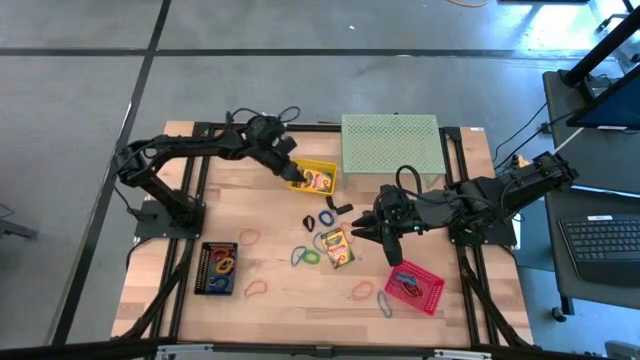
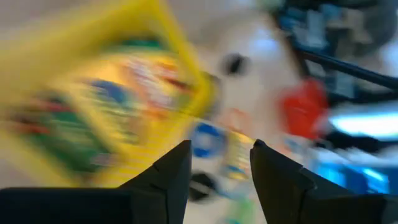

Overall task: Pick & Place Office Desk Supplies
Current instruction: Put the crayon box into the yellow bin

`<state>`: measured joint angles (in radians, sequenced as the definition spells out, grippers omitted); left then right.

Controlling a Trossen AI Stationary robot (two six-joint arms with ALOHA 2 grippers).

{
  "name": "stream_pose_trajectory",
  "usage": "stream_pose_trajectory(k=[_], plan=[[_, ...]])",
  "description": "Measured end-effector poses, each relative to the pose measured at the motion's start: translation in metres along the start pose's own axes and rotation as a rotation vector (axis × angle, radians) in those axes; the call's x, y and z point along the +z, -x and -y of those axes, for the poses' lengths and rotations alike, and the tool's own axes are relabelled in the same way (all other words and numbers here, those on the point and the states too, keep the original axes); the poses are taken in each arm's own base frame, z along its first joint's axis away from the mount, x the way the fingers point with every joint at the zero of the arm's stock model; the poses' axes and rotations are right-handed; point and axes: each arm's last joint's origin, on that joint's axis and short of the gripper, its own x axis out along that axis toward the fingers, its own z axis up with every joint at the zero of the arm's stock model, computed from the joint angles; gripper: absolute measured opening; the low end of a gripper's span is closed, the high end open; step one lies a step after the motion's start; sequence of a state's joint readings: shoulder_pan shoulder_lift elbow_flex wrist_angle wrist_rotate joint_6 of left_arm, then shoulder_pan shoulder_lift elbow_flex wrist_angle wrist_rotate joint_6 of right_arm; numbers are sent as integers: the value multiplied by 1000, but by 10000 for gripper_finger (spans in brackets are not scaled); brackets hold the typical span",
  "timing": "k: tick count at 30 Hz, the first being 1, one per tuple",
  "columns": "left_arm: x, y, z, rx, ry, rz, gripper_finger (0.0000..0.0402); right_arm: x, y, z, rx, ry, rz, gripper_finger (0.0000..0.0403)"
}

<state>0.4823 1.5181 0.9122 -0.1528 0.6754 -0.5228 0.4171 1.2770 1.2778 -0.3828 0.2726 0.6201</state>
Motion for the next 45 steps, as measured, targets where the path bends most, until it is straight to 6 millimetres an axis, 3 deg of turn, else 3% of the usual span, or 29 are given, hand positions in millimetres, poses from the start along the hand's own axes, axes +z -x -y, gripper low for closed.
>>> stream_pose_trajectory(k=[5,9,13,20,25,33,37,45], plan=[[-12,-22,43,-106,-105,-92,147,0,0,0,-1,0,0,112],[-25,-39,71,-26,-250,-61,138,0,0,0,-1,0,0,112],[-32,-51,84,87,-342,-2,132,0,0,0,-1,2,1,112],[-44,-82,78,150,-320,-45,132,0,0,0,0,3,2,112],[-39,-112,81,138,-354,-101,132,0,0,0,0,-1,2,112],[-35,-151,76,214,-440,-338,132,0,0,0,0,-21,2,112],[-40,-165,72,234,-465,-418,132,1,0,0,-8,-21,5,112],[-47,-172,71,251,-496,-431,132,1,0,0,-8,-23,5,112]])
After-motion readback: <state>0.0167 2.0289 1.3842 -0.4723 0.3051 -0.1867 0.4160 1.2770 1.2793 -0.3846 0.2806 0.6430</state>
